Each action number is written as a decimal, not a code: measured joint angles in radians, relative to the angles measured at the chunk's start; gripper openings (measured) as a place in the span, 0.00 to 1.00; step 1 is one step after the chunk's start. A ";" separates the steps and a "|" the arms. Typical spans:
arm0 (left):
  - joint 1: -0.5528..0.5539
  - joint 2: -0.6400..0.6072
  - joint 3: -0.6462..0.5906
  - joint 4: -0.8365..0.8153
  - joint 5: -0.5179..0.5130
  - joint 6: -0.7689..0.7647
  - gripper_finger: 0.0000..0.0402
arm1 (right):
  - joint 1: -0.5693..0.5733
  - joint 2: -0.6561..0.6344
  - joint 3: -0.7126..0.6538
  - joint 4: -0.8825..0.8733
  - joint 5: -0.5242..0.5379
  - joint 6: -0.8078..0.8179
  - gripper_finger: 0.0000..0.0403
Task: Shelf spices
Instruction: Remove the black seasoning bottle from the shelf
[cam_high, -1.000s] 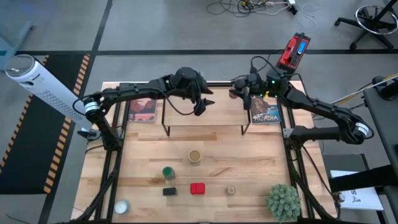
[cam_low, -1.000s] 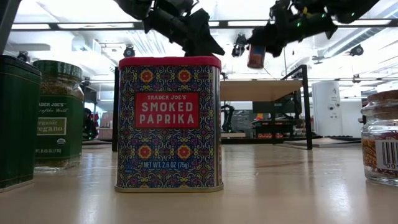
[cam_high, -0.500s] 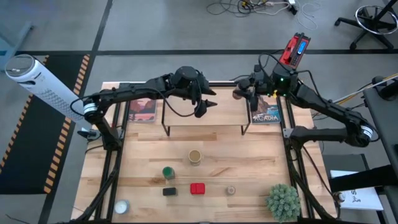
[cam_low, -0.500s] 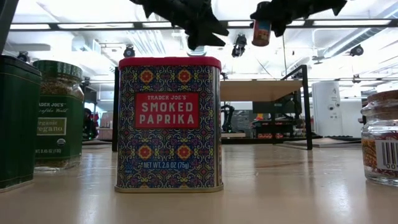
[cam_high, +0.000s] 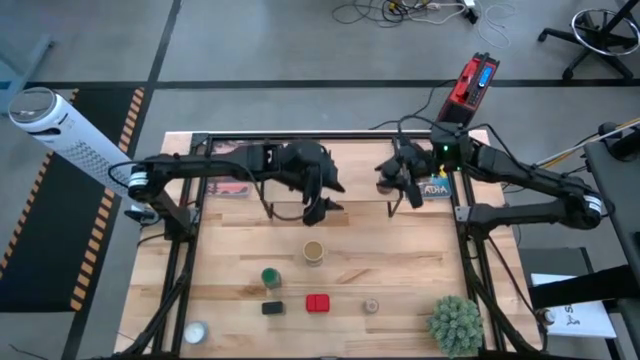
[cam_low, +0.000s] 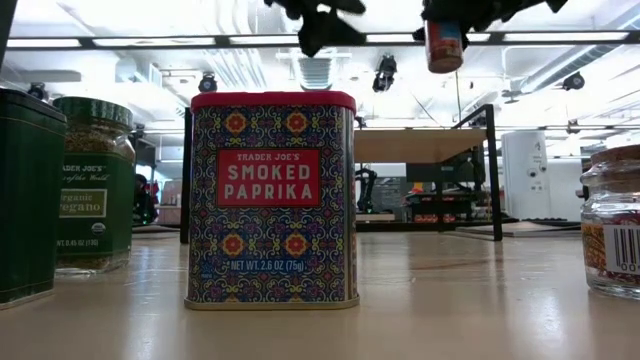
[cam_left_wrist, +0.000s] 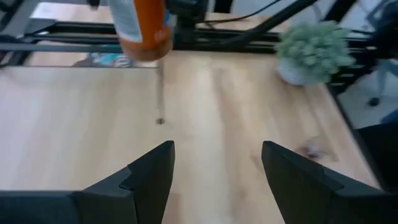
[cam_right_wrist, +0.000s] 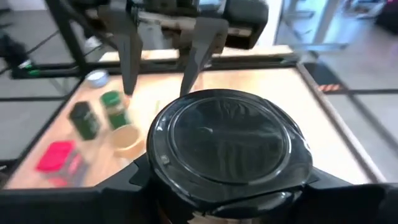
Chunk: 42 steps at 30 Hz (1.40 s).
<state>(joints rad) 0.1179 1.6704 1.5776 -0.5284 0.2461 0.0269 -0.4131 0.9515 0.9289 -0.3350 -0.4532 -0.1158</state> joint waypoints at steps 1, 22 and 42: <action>-0.014 -0.002 0.000 0.000 -0.001 -0.010 0.58 | 0.018 -0.002 0.000 -0.005 0.000 0.011 0.42; -0.354 -0.002 -0.001 -0.006 -0.280 -0.220 0.58 | 0.462 -0.075 -0.176 0.120 0.219 0.176 0.42; -0.501 -0.002 -0.298 0.483 -0.509 -0.282 0.58 | 0.724 0.002 -0.533 0.685 0.447 0.259 0.43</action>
<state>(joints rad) -0.3832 1.6684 1.2794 -0.0454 -0.2631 -0.2554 0.3108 0.9538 0.3962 0.3501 -0.0059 0.1432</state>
